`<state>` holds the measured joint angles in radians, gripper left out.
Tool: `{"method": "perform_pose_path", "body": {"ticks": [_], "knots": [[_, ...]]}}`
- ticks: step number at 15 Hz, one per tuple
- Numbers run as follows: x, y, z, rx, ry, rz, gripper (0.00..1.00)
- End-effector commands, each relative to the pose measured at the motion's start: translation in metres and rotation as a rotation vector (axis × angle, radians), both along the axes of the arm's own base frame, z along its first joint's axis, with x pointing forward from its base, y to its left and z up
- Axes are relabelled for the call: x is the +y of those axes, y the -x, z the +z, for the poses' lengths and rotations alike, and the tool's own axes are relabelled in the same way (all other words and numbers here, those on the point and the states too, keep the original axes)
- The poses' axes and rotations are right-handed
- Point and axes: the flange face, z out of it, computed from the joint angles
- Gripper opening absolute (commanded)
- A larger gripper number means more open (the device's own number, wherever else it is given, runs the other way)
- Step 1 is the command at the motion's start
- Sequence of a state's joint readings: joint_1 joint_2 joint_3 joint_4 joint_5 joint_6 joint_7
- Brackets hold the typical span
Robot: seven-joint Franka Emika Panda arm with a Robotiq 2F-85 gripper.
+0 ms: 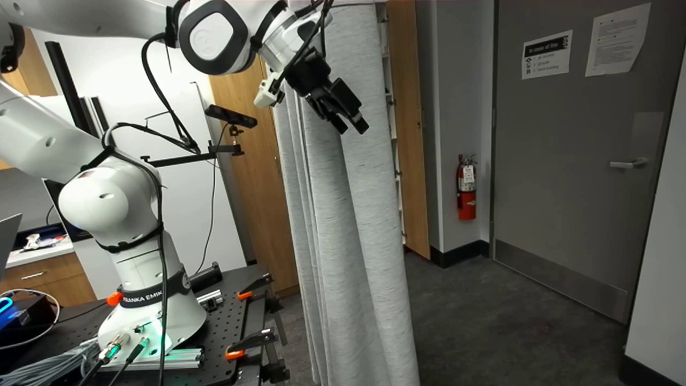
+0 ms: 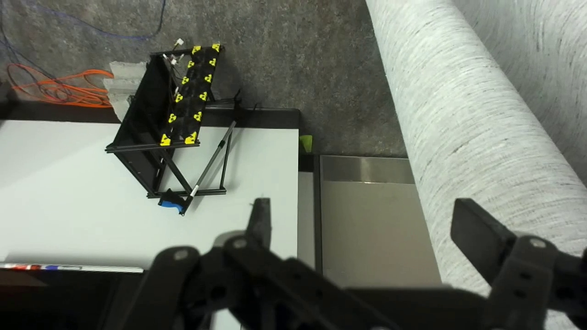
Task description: Slide the curtain to the right
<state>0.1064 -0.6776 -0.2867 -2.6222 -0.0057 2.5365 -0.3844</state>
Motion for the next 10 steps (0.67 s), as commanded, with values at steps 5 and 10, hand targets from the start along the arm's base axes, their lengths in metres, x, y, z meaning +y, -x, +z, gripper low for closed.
{"method": "perform_pose_path", "body": {"ticks": [5, 10], "knots": [[-0.002, -0.005, 0.009, -0.023, 0.039, 0.042, 1.00], [0.029, -0.011, 0.018, -0.047, 0.006, 0.159, 1.00]]}}
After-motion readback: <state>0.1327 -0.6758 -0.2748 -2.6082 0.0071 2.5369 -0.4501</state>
